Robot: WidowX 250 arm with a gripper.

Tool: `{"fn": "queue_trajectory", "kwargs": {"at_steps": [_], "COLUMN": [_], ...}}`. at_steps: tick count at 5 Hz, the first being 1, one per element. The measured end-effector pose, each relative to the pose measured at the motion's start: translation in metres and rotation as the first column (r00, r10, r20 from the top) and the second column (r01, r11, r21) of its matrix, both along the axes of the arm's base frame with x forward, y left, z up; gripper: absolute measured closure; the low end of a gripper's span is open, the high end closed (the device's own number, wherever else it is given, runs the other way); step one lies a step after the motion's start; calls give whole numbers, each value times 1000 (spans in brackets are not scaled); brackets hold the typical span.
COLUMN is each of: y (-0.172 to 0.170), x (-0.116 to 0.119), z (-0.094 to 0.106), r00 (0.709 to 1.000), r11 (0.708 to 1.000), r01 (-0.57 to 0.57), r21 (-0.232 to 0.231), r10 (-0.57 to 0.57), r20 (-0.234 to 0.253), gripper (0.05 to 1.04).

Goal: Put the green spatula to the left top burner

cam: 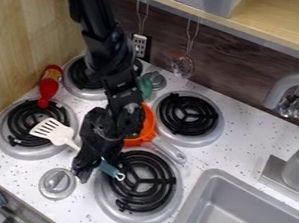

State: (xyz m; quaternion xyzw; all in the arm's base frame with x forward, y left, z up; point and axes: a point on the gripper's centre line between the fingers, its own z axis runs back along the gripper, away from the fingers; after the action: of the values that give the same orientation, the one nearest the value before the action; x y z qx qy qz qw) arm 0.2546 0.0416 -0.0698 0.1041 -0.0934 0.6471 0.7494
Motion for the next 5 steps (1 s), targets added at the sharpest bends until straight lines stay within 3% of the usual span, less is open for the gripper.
{"fn": "queue_trajectory", "kwargs": {"at_steps": [1, 3, 4, 5], "y": [2, 0, 0, 8], "x": [-1, 9, 10, 2], "z": [-1, -6, -7, -16], "r00": [1000, 996, 992, 988], "r11": [999, 994, 993, 998], "r01": [10, 80, 98, 65], "r21": [-34, -72, -68, -15], "r10": [-11, -76, -92, -62], "r20": [-25, 53, 89, 138], "gripper": [240, 769, 827, 828]}}
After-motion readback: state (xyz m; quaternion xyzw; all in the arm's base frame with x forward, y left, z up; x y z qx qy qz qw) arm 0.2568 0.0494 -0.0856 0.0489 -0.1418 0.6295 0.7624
